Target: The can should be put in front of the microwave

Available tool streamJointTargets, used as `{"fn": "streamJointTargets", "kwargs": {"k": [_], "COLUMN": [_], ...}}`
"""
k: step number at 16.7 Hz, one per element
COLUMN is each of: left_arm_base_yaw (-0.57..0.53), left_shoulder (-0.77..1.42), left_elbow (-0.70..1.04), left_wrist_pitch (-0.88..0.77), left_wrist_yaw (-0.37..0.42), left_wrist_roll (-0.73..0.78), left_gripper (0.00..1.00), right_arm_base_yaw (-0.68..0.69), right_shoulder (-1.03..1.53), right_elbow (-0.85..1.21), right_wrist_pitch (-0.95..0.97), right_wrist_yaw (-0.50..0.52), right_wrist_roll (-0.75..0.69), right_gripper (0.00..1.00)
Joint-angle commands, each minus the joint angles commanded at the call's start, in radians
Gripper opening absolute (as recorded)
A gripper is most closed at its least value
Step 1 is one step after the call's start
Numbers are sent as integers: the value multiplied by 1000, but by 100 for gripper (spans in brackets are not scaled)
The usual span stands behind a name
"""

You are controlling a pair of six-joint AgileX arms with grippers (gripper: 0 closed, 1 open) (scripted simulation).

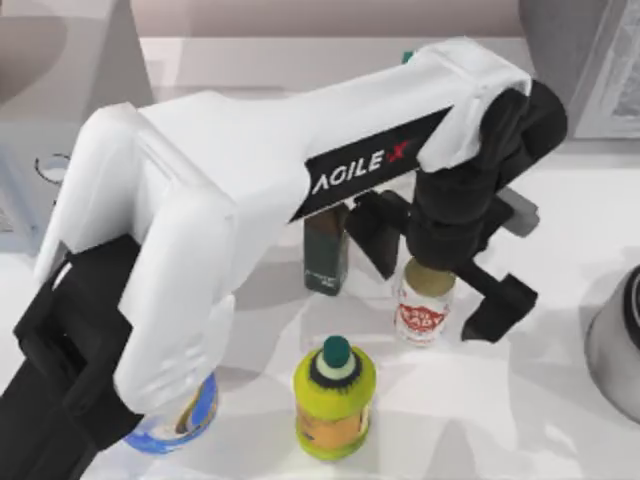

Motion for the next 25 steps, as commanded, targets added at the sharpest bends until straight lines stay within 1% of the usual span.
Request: {"fn": "streamJointTargets", "kwargs": {"k": [5,18,19,25], "left_arm_base_yaw": [5,5,5,5], "left_shoulder": [-3,-3,-3,-3], "left_elbow": [-13,-13,-13,-13], "left_wrist_pitch": [11,11,11,11], "left_wrist_yaw": [-1,-1,-1,-1], "left_wrist_roll": [3,3,3,3], "left_gripper": [100,2,0,0], "right_arm_base_yaw": [0,0,0,0], "right_shoulder": [0,0,0,0], "right_elbow": [0,0,0,0], "right_wrist_pitch": [0,0,0,0], "right_wrist_yaw": [0,0,0,0], "right_wrist_roll": [0,0,0,0], "right_gripper": [100,100,100,100]}}
